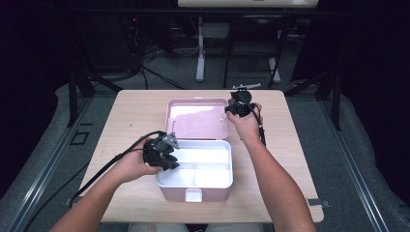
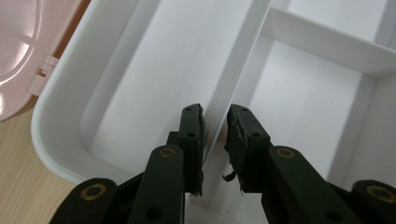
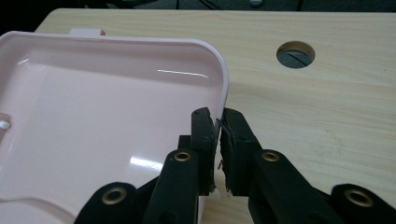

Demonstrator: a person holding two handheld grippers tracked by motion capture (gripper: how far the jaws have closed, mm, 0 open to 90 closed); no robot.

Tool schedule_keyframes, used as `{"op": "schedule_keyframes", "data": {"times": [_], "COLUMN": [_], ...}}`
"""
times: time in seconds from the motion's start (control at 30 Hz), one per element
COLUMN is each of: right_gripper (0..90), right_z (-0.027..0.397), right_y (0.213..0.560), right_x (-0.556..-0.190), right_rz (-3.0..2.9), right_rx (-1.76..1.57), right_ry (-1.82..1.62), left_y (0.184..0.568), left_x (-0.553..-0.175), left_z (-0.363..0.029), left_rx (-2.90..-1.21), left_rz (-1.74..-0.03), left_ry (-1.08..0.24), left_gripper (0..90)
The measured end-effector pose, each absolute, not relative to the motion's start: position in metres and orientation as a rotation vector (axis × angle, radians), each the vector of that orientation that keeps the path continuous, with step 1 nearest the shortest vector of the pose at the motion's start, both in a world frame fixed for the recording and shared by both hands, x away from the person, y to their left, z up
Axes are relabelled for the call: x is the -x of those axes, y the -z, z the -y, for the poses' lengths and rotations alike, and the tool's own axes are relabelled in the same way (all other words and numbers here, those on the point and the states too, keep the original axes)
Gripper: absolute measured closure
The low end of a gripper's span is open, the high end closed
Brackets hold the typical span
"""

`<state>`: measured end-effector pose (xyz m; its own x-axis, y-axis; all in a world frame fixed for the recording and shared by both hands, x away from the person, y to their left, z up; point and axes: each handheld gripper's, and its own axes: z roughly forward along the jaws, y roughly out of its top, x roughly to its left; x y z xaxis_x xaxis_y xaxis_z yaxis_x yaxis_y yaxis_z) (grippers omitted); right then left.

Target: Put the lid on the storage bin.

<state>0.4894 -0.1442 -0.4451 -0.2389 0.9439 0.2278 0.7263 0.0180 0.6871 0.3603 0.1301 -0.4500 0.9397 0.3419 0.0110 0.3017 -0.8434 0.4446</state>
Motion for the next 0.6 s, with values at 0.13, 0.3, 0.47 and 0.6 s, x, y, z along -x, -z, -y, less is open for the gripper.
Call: {"op": "schedule_keyframes", "data": {"times": [0.13,0.3,0.47,0.6], "right_gripper": [84.9,85.3,85.8,86.2], "right_z": [0.146,0.147,0.148,0.150], "right_y": [0.437,0.428,0.418,0.411], "right_x": [-0.483,-0.474,-0.463,-0.453], "right_rz": [-1.987,-1.969,-1.955,-1.949], "right_rx": [-1.695,-1.638,-1.572,-1.539], "right_ry": [-1.087,-1.117,-1.145,-1.178], "left_y": [0.450,0.450,0.450,0.450], "left_x": [-0.360,-0.360,-0.360,-0.360], "left_z": [-0.131,-0.130,-0.130,-0.130], "left_rx": [-2.644,-2.644,-2.642,-2.643], "left_rz": [-0.462,-0.464,-0.465,-0.465], "left_ry": [-0.124,-0.123,-0.124,-0.124], "left_gripper": [75.4,75.3,75.3,75.4]}}
